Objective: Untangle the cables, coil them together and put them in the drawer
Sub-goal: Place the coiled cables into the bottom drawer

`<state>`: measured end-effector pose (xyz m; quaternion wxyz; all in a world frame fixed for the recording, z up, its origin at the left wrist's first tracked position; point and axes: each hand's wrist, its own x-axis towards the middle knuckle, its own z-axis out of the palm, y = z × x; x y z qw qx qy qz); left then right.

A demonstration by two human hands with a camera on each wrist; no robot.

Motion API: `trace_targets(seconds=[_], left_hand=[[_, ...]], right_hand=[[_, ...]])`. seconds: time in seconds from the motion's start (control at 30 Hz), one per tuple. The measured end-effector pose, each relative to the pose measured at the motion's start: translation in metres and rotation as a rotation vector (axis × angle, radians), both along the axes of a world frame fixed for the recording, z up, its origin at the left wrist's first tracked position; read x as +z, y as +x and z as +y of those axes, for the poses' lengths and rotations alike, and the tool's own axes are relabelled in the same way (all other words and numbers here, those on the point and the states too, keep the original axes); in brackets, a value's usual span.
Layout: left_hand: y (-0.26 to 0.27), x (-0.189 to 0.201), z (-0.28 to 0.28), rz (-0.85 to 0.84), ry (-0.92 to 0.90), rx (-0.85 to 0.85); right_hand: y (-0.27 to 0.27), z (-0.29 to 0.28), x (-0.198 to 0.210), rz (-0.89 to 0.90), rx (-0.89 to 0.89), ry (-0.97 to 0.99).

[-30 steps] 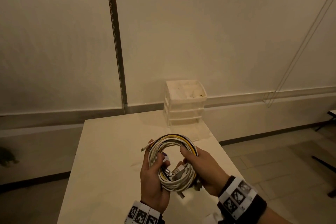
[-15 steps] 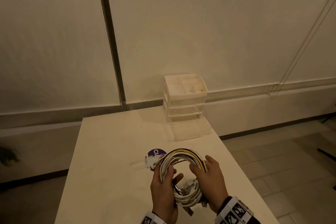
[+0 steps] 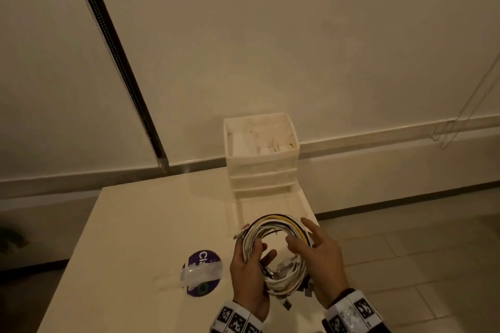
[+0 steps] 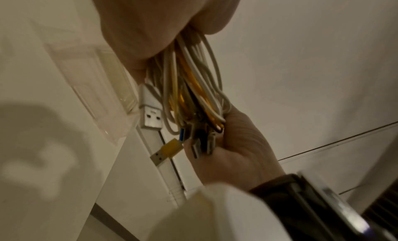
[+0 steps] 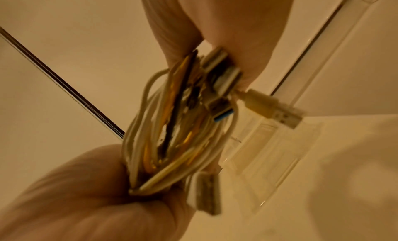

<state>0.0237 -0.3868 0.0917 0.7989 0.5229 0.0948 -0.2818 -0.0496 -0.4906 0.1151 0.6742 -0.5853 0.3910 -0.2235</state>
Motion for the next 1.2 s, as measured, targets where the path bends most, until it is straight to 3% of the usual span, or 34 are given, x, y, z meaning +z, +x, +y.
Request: trace_targets(seconds=[0.2,0.4,0.67,0.77,0.93,1.07,1.2], left_hand=[[0.021,-0.012,-0.055,0.120,0.021,0.078],[0.071,-0.023,-0.091,0.071,0.083,0.107],[0.150,-0.072,-0.132,0.144,0.283,-0.010],[0.177,-0.120,-0.135,0.152,0.416,-0.047],[0.190,-0.110,-0.141,0.144,0.366,-0.075],[0.197,-0.117,-0.142,0.247,0.264,-0.130],[0.199,-0.125,-0.140,0.109,0.332,-0.193]], right_hand=[[0.028,-0.059,-0.019,-0.027,0.254,0.069],[0.081,-0.103,-0.039,0.021,0.299,0.108],[0.160,-0.144,-0.106,0.333,0.294,0.127],[0.180,-0.152,-0.128,0.446,0.319,0.223],[0.198,-0.165,-0.154,0.545,0.398,0.075],[0.201,-0.171,-0.157,0.557,0.419,-0.115],[0.200,-0.168,-0.163,0.577,0.425,-0.366]])
